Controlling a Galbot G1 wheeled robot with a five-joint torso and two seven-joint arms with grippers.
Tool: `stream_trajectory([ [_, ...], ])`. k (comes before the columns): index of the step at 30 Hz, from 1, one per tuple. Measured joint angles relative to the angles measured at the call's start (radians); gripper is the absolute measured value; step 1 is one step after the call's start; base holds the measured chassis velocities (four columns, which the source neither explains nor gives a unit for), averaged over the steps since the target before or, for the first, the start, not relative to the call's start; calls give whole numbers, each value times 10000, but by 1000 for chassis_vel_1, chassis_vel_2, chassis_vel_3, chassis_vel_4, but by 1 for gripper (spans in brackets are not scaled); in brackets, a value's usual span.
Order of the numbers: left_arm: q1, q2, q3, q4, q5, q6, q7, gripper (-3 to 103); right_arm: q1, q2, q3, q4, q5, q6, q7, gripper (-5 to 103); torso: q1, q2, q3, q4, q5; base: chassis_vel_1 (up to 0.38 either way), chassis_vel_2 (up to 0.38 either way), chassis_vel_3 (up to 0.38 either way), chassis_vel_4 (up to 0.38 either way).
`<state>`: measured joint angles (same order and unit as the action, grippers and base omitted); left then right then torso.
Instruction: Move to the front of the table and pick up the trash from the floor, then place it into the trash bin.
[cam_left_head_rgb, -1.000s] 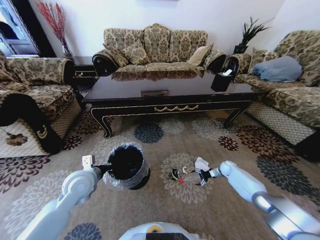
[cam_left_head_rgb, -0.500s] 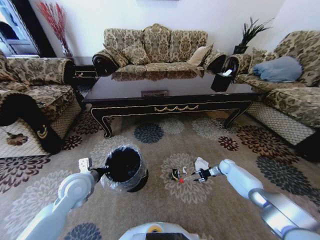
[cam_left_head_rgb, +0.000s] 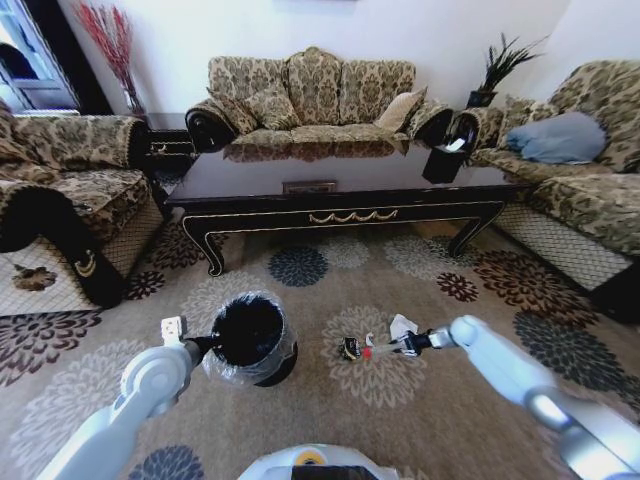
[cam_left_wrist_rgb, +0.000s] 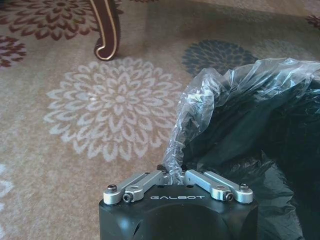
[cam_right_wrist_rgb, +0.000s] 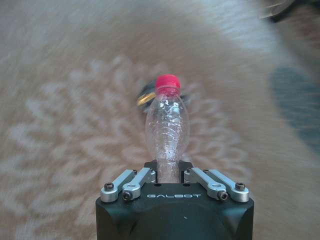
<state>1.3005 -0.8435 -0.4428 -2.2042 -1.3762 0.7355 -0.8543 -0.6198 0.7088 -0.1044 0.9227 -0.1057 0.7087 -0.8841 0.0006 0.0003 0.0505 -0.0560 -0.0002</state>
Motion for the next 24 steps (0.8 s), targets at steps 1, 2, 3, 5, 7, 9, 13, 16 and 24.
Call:
stream_trajectory([
  [1,-106,23,136,52,32,0,3,2,-406,-380,327,518,723,-244,-3,19,0,0,0,0,1,0,0,0,0],
  [2,-288,34,380,158,174,0,6,2,-1140,-832,903,1284,1503,-597,34,19,0,0,-1,-1,-1,0,0,0,0],
  [3,-372,34,524,224,299,0,6,2,-1616,-1083,1238,1745,1868,-785,84,19,0,0,-1,-4,1,0,0,0,0],
  [5,-452,35,715,290,439,-2,4,2,-2234,-1412,1674,2357,2341,-970,139,19,0,0,0,-8,5,0,0,0,0],
  [7,-469,36,842,307,496,-3,7,2,-2674,-1599,2048,2815,2706,-1088,173,19,0,0,0,-8,6,0,0,0,0],
  [9,-288,65,1027,147,607,-2,22,2,-4014,-2125,3362,4692,4924,-1856,419,19,-1,0,0,3,1,0,0,0,0],
  [13,-110,341,1053,-266,648,-3,-35,2,-4457,-2350,3629,6049,6390,-2519,874,19,-1,1,-1,4,3,0,0,0,0],
  [16,-196,566,1232,-380,585,-3,-34,2,-4770,-2383,3810,6916,6961,-2835,1201,19,-1,0,-1,6,7,0,0,0,0],
  [24,-1764,1148,3061,-42,284,-1,175,2,-5668,-2280,4267,10376,9560,-4033,2975,19,0,0,0,-1,1,0,0,0,0],
])
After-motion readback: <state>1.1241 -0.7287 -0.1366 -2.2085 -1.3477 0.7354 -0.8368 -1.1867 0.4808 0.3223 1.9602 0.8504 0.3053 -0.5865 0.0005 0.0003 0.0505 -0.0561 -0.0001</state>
